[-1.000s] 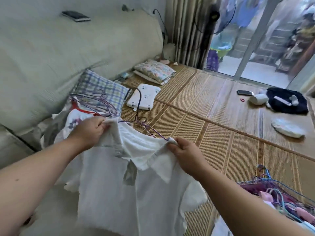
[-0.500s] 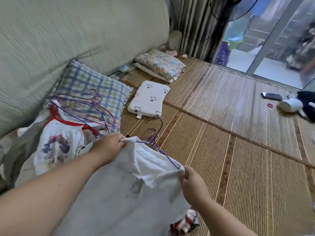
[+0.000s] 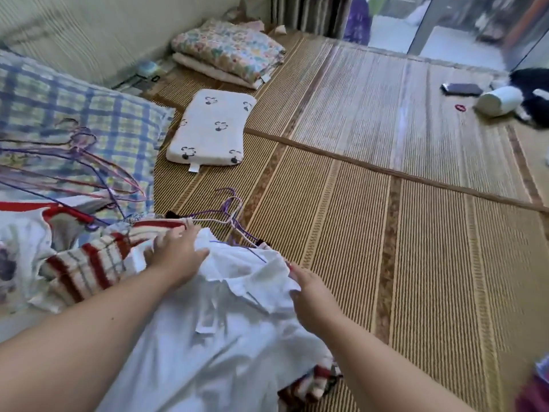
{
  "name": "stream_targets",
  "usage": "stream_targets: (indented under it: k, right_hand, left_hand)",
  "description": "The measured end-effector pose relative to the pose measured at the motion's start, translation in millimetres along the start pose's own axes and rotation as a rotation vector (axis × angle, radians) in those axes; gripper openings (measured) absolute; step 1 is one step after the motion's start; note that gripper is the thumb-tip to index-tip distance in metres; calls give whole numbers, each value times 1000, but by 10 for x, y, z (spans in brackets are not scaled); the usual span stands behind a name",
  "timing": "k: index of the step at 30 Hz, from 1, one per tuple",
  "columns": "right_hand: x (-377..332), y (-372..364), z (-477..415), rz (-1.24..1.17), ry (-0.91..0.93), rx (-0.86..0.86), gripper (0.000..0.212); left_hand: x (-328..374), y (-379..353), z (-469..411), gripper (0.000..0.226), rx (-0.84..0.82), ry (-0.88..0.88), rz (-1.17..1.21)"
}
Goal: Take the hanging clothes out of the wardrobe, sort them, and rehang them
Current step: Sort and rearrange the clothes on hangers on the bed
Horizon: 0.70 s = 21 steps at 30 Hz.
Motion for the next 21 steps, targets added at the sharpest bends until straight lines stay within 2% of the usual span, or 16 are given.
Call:
stream_targets:
  k: [2,5,7,12,16,19,21]
  right_hand:
    - [364,205,207,97,-89,48,58]
    - [1077,725,764,28,-232,93,57]
    - [1566,1072,1154,-17,-301,126,53]
    - [3116,2049,2267,57,-460,269,47]
    - [4317,2685,3129,22,-621,381,49]
    - [5041,3025,3509,44,-685,420,55]
    - [5462,3216,3622,79,-692,435,59]
  left_hand:
    - [387,-179,147,66,-95,-86,-12]
    - [1314,-505,636,68,-209,-301,31]
    - [1932,-755,1084,68,-280,-417,87]
    - [3643,-1442,2495,71,-510,-688,80]
    - [4863,-1939,3330,69,-563,-920,24]
    - [5513,-2265,3598,66,-555,-983,0]
    - [5826,-2487,3650,66,-526,-961,-2]
Point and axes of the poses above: each hand's wrist, its own z-axis away from the middle knuckle, its own y-axis out of the back of the hand, x = y × z, the point moved 7 cm from there along -z, towards the middle knuckle, and after that the axes turned 11 degrees about -y, right-handed, at the moved point
